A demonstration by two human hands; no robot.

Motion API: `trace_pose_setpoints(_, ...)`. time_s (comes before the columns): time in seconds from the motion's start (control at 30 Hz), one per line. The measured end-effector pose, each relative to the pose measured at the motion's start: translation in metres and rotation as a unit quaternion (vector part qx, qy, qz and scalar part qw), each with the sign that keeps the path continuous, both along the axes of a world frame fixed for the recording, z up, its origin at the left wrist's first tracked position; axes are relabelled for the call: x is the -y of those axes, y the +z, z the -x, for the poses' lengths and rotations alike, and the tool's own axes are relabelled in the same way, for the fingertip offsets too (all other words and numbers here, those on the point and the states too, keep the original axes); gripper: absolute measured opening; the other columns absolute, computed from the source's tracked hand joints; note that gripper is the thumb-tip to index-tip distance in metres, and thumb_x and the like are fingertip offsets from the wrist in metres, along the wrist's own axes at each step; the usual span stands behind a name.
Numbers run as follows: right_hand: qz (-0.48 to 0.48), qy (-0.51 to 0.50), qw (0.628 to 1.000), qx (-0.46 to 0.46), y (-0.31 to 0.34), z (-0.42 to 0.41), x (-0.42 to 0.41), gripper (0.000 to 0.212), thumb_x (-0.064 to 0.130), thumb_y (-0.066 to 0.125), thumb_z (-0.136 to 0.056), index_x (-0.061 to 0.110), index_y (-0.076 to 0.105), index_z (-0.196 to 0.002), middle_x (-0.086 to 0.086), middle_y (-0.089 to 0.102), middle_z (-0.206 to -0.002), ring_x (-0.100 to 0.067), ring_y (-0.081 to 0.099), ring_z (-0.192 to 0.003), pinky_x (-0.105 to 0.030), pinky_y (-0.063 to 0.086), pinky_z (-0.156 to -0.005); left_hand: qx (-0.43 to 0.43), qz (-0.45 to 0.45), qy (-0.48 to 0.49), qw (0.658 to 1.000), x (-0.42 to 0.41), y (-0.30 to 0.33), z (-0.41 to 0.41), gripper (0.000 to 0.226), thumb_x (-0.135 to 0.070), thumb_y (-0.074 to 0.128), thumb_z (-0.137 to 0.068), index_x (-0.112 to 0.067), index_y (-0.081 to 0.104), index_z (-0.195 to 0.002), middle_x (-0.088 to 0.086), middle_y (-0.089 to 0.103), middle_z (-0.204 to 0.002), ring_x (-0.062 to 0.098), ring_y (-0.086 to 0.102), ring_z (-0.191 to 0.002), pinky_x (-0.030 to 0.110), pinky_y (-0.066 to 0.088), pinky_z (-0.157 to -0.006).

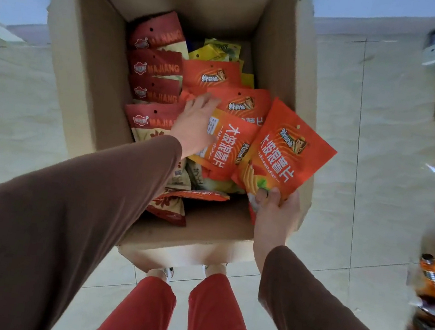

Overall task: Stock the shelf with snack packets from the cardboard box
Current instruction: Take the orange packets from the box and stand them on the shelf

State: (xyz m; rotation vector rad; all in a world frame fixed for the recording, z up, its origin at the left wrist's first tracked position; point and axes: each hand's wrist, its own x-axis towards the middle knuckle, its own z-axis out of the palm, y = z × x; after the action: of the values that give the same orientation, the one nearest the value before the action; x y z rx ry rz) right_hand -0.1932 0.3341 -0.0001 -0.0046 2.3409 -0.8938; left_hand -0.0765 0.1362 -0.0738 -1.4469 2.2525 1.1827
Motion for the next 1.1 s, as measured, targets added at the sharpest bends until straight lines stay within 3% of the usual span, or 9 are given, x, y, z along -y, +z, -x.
trace_pose_setpoints(0.17,0.017,-0.010,0.999,0.028,-0.003,0.001,-0.002,0.017,0.021,0.049,-0.106,0.033,0.060,-0.110,0.021,0.066,-0.091,0.006,0.066,-0.078,-0.019,0.051,-0.071,0.097,0.096,-0.130,0.982,0.003,-0.010,0.011,0.085,-0.019,0.080,-0.078,-0.020,0.034,-0.150,0.010,0.049,-0.141,0.034,0.040,-0.132,0.053,0.037,-0.107)
trace_pose_setpoints(0.27,0.041,-0.030,0.997,0.057,0.001,0.002,-0.003,0.019,0.016,0.047,-0.107,0.025,0.061,-0.113,0.015,0.065,-0.088,0.017,0.062,-0.068,-0.003,0.044,-0.053,0.151,0.137,-0.147,0.968,0.011,-0.011,0.004,0.042,-0.028,0.071,-0.087,-0.014,0.059,-0.125,0.010,0.063,-0.121,0.032,0.051,-0.117,0.048,0.042,-0.100)
trace_pose_setpoints(0.4,0.048,-0.025,0.996,0.065,0.002,0.004,-0.003,0.018,0.015,0.047,-0.106,0.021,0.063,-0.113,0.013,0.066,-0.089,0.017,0.062,-0.069,-0.001,0.043,-0.052,0.092,0.078,0.079,0.990,0.030,-0.007,-0.015,0.027,-0.032,0.058,-0.096,-0.012,0.069,-0.111,0.011,0.066,-0.112,0.031,0.061,-0.103,0.045,0.053,-0.086)
trace_pose_setpoints(0.5,0.041,-0.006,0.997,0.060,0.001,0.004,-0.003,0.015,0.020,0.049,-0.107,0.026,0.062,-0.111,0.018,0.065,-0.089,0.019,0.061,-0.073,-0.003,0.044,-0.052,0.088,0.133,0.165,0.973,0.044,-0.004,-0.023,0.054,-0.034,0.069,-0.088,-0.015,0.051,-0.136,0.012,0.052,-0.139,0.033,0.050,-0.127,0.051,0.045,-0.103)
trace_pose_setpoints(0.57,0.035,0.005,0.998,0.057,0.000,0.005,-0.002,0.014,0.022,0.049,-0.106,0.028,0.061,-0.106,0.020,0.065,-0.086,0.018,0.061,-0.072,-0.009,0.045,-0.057,0.113,0.123,0.113,0.979,0.042,-0.002,-0.024,0.091,-0.038,0.078,-0.081,-0.021,0.026,-0.154,0.013,0.026,-0.160,0.037,0.027,-0.146,0.055,0.024,-0.118)
trace_pose_setpoints(0.67,0.023,0.014,0.999,0.047,-0.002,0.007,0.001,0.015,0.022,0.050,-0.105,0.028,0.062,-0.099,0.019,0.064,-0.081,0.016,0.060,-0.068,-0.015,0.044,-0.061,0.157,0.118,0.016,0.980,0.020,-0.008,-0.020,0.104,-0.040,0.076,-0.083,-0.023,0.008,-0.160,0.014,0.002,-0.168,0.036,0.007,-0.154,0.058,0.009,-0.123)
trace_pose_setpoints(0.83,0.016,0.025,0.999,0.045,-0.009,0.009,0.003,0.016,0.022,0.049,-0.106,0.024,0.064,-0.103,0.018,0.065,-0.084,0.020,0.060,-0.070,-0.004,0.042,-0.053,0.102,0.296,0.034,0.949,-0.024,-0.005,-0.004,0.084,-0.022,0.069,-0.083,-0.020,0.025,-0.155,0.014,0.034,-0.156,0.035,0.039,-0.136,0.048,0.034,-0.111)
trace_pose_setpoints(0.93,0.011,0.036,0.998,0.043,-0.015,0.010,0.004,0.016,0.029,0.050,-0.105,0.028,0.065,-0.108,0.017,0.069,-0.092,0.011,0.066,-0.078,-0.012,0.050,-0.068,0.102,0.279,-0.008,0.955,-0.050,-0.015,-0.005,0.073,-0.043,0.070,-0.084,-0.016,0.038,-0.144,0.012,0.046,-0.141,0.034,0.046,-0.122,0.046,0.039,-0.101)
trace_pose_setpoints(1.1,0.016,0.024,0.997,0.078,-0.027,0.009,0.010,0.018,0.033,0.059,-0.099,0.030,0.066,-0.115,0.012,0.074,-0.104,-0.006,0.072,-0.091,-0.036,0.059,-0.088,0.195,0.180,-0.087,0.960,-0.068,-0.047,-0.022,0.127,-0.067,0.073,-0.073,-0.022,-0.008,-0.160,0.014,-0.004,-0.168,0.032,-0.004,-0.155,0.060,0.009,-0.121)
